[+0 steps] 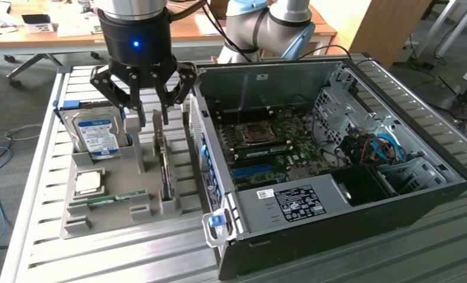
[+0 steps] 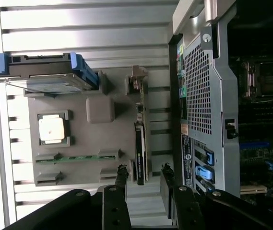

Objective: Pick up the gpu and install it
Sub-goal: 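Pick up the gpu and move the gpu toward the slot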

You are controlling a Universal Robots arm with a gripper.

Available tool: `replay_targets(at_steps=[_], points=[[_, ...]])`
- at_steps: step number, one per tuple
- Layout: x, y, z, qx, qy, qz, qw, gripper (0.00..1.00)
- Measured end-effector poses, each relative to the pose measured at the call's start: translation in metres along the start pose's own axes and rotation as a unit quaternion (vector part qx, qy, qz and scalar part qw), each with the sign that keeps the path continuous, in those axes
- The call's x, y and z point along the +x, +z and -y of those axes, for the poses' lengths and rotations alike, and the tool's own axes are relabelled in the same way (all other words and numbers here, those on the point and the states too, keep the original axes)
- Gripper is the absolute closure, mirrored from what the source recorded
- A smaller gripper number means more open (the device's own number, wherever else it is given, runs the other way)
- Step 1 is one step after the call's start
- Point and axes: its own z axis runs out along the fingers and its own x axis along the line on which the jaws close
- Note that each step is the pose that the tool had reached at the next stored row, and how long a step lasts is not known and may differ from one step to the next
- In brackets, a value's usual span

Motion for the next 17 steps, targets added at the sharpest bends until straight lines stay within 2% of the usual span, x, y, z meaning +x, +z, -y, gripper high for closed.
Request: replay_targets(at_steps=[17], points=[[0.0001, 0.0042, 0.0002, 0.0000, 0.000, 0.0000, 1.0000, 0.58]])
